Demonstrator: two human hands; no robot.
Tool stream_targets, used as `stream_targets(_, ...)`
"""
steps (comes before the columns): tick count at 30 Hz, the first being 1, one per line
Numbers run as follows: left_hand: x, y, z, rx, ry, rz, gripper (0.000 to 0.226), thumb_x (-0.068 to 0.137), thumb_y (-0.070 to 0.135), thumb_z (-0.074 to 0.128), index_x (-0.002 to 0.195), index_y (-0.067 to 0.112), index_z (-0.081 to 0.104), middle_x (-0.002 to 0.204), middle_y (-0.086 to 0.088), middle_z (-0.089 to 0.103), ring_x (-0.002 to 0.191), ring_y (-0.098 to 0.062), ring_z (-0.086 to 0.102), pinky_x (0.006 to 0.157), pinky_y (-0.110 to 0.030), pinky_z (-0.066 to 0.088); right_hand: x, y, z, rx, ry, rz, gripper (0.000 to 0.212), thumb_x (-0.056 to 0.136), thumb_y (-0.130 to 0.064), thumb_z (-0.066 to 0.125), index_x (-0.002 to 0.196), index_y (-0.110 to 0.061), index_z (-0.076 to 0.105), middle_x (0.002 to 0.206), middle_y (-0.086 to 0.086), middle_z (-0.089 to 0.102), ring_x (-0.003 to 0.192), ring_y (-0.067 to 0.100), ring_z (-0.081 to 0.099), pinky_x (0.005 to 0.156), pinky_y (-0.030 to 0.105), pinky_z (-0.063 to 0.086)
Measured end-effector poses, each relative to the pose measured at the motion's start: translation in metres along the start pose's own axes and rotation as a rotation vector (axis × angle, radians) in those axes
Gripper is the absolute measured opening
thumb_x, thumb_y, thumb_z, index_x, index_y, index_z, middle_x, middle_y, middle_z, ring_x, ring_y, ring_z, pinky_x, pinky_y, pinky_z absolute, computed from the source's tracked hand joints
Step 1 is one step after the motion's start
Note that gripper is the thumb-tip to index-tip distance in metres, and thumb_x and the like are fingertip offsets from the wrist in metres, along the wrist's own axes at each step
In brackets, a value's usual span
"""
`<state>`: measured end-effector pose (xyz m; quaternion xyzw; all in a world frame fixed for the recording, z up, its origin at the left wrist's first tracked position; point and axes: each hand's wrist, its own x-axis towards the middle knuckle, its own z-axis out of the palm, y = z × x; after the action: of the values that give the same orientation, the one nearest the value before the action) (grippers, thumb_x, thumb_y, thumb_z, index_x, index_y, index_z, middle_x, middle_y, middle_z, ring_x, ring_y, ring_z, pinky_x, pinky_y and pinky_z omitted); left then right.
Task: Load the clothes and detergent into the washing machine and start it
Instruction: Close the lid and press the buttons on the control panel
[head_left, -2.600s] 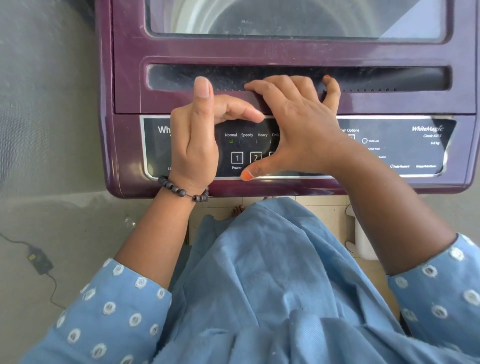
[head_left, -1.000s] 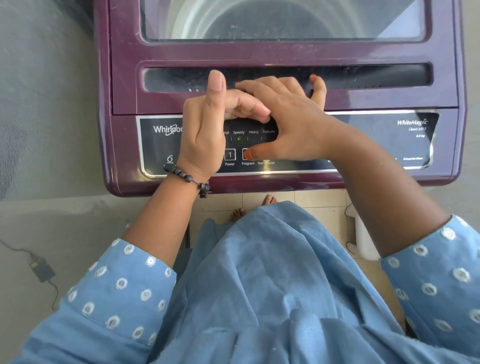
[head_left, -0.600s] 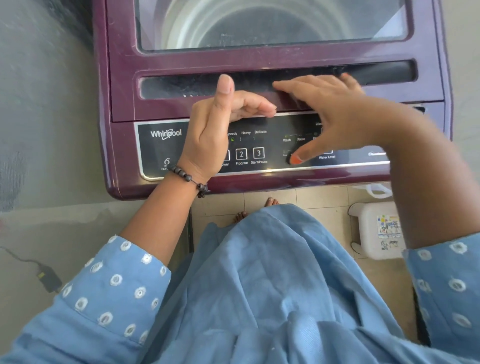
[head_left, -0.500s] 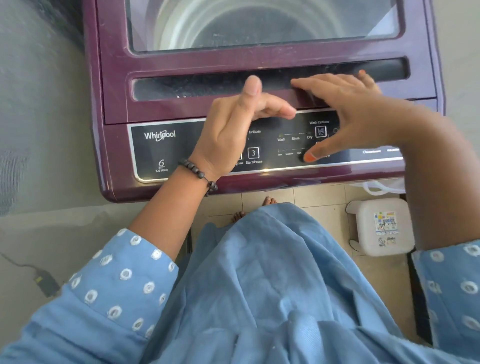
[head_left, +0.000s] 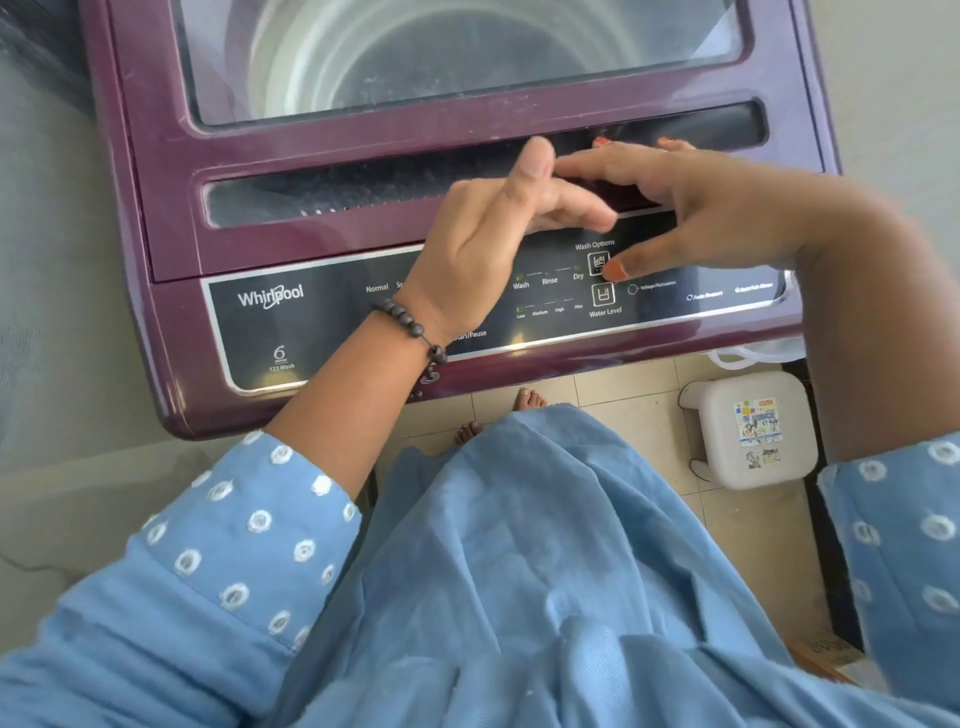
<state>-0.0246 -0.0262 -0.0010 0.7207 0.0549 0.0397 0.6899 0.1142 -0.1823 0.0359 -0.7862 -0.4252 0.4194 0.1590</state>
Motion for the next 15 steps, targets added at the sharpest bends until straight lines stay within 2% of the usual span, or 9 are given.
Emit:
stream_targets(2, 0.005, 0.000, 0.011, 0.019, -0.029, 0.023, 0.062, 0.105, 0.024, 0.016, 0.101, 0.002, 0.073, 0.099, -0.009, 0.074, 0.101, -0.011, 0.070, 0.093, -0.024, 0.051, 0.001, 0.001, -0.001, 0.060, 0.006, -0.029, 0.073, 0.082, -0.020, 0.075, 0.141, -0.044, 0.040, 0.131, -0.023, 0.054, 0.127, 0.008, 0.047, 0.113, 0.047, 0.033)
stream_targets(3, 0.006, 0.000, 0.015, 0.018, -0.039, 0.035, 0.062, 0.105, 0.027, 0.017, 0.100, 0.003, 0.074, 0.098, -0.008, 0.074, 0.100, -0.011, 0.070, 0.093, -0.025, 0.052, 0.001, 0.001, 0.000, 0.062, 0.022, -0.039, 0.071, 0.081, -0.017, 0.075, 0.137, -0.045, 0.042, 0.124, -0.024, 0.057, 0.120, 0.007, 0.051, 0.109, 0.047, 0.038)
stream_targets(5, 0.008, -0.001, 0.019, -0.003, -0.037, 0.049, 0.062, 0.102, 0.033, 0.019, 0.100, 0.004, 0.074, 0.097, -0.007, 0.074, 0.099, -0.012, 0.071, 0.093, -0.026, 0.052, 0.002, 0.000, 0.003, 0.034, 0.054, -0.056, 0.075, 0.080, -0.014, 0.075, 0.139, -0.045, 0.041, 0.123, -0.023, 0.057, 0.121, 0.008, 0.050, 0.110, 0.050, 0.035)
stream_targets(10, 0.007, -0.006, 0.018, -0.032, -0.019, 0.059, 0.059, 0.103, 0.026, 0.018, 0.103, 0.004, 0.072, 0.099, -0.009, 0.074, 0.101, -0.013, 0.071, 0.093, -0.026, 0.052, 0.005, 0.003, 0.008, 0.013, 0.079, -0.056, 0.080, 0.077, -0.014, 0.076, 0.139, -0.049, 0.039, 0.123, -0.032, 0.052, 0.126, 0.011, 0.045, 0.115, 0.053, 0.022)
stream_targets(12, 0.006, -0.006, 0.018, -0.041, -0.022, 0.058, 0.060, 0.102, 0.028, 0.018, 0.103, 0.002, 0.072, 0.099, -0.009, 0.074, 0.101, -0.013, 0.071, 0.093, -0.025, 0.052, 0.005, 0.003, 0.008, 0.003, 0.078, -0.053, 0.081, 0.077, -0.014, 0.076, 0.139, -0.051, 0.038, 0.124, -0.029, 0.052, 0.127, 0.010, 0.044, 0.116, 0.045, 0.015)
stream_targets(15, 0.006, -0.006, 0.020, -0.041, -0.017, 0.068, 0.062, 0.100, 0.033, 0.019, 0.102, 0.001, 0.072, 0.098, -0.009, 0.074, 0.101, -0.013, 0.071, 0.092, -0.025, 0.052, 0.004, 0.001, 0.010, 0.017, 0.097, -0.042, 0.082, 0.077, -0.012, 0.076, 0.140, -0.047, 0.038, 0.127, -0.027, 0.049, 0.128, 0.007, 0.038, 0.108, 0.031, 0.009)
